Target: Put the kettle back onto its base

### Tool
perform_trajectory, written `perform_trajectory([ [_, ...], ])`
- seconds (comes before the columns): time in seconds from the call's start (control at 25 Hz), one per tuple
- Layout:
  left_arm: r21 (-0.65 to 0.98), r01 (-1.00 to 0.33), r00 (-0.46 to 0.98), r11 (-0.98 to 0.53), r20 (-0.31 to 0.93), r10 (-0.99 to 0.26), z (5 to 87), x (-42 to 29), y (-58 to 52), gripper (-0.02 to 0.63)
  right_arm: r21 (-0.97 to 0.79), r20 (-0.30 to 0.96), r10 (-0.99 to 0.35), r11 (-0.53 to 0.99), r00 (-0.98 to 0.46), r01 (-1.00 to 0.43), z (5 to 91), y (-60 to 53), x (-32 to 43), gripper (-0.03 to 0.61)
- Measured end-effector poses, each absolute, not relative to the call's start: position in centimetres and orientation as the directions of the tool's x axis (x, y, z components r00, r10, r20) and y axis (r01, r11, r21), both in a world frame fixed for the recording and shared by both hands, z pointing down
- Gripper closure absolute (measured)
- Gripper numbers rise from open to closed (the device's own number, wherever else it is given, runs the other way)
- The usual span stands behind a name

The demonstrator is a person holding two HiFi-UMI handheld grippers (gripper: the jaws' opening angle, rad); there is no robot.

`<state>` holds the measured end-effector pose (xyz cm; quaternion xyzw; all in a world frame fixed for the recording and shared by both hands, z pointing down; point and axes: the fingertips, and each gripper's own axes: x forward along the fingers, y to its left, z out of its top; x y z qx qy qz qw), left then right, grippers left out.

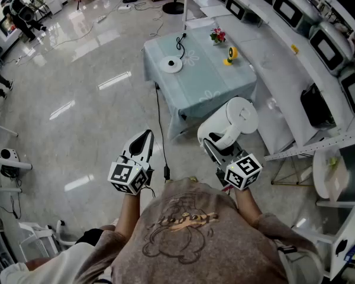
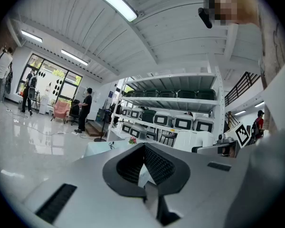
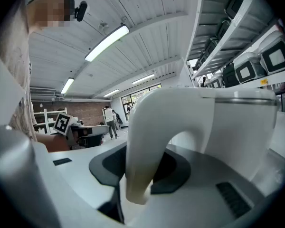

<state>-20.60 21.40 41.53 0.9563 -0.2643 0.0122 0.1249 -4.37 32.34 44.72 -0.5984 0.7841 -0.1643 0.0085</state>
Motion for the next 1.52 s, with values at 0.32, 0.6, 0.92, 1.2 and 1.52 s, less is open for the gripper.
perform_trajectory([
  [0.32,0.236,-0.504,0.863,-0.831,0.085,-0.499,41.3,-21.1,21.0,0.592,-0.259,0.187,-0.937,0.241,-0.294,-0.935,44.8,31.9,-5.4,0.465],
  [0.6,0.236,-0.489,0.872,-0.840,0.090,-0.482,41.6,-22.7,20.1,0.592,-0.333,0.148,-0.949,0.217,-0.278,-0.918,44.3,31.3,-6.4,0.462],
  [0.92,0.284,-0.456,0.887,-0.843,0.061,-0.458,42.4,-23.3,18.0,0.592,-0.314,0.185,-0.953,0.173,-0.239,-0.933,45.7,30.5,-7.4,0.462],
  [1.2,0.280,-0.456,0.887,-0.845,0.065,-0.457,43.6,-22.5,15.0,0.592,-0.298,0.182,-0.952,0.185,-0.246,-0.937,45.9,27.6,-6.5,0.462],
  [1.52,0.275,-0.470,0.880,-0.838,0.079,-0.468,43.9,-18.8,10.4,0.592,-0.283,0.164,-0.943,0.237,-0.290,-0.929,45.5,21.4,-3.0,0.462],
])
